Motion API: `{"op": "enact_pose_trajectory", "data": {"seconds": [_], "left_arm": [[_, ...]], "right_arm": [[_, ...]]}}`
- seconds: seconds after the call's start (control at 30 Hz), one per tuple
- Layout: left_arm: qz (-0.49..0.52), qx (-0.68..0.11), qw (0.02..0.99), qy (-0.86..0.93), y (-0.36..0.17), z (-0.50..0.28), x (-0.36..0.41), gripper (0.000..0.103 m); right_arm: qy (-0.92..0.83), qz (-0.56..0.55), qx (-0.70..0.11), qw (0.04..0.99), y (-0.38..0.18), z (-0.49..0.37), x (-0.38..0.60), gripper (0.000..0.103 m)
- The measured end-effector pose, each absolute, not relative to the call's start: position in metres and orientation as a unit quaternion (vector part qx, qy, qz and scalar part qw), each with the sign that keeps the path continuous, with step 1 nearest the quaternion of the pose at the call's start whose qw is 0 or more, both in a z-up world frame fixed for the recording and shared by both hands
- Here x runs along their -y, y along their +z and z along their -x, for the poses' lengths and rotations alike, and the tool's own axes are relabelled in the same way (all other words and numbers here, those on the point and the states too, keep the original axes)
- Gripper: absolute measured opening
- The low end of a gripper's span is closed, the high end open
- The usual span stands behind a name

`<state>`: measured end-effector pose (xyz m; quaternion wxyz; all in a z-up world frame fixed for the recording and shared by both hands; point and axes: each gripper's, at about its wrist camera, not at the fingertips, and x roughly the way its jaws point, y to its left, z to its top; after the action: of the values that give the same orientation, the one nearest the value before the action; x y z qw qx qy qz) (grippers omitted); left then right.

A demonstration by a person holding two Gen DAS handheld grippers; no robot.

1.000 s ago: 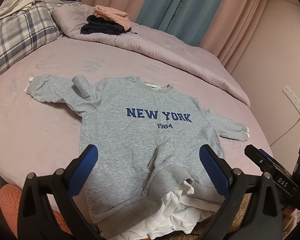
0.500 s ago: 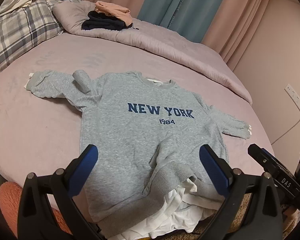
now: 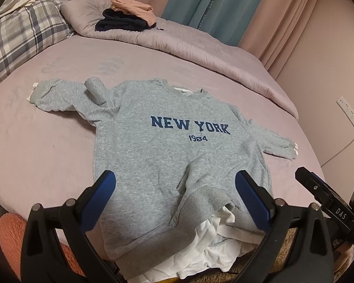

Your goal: Fold small clothes

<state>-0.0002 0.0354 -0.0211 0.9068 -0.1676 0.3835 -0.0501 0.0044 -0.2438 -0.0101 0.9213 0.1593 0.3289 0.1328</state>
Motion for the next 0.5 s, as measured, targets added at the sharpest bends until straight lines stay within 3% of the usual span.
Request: {"op": "enact_pose_trajectory", "data": {"seconds": [0.3,0.5], "left_arm": [[0.173,-0.416,0.892,-0.039,-0.044,0.004,-0.053,0.101],[0.173,-0.477,0.861,-0.037,-0.086,0.01,-0.062,0.093]], "right_arm": [[0.141,-0.162,-0.344,0.914,-0.021,0.0,0.249,0.102],[0.163,-0.157,-0.389,0.893,-0.046,0.0,0.249,0.096]]}}
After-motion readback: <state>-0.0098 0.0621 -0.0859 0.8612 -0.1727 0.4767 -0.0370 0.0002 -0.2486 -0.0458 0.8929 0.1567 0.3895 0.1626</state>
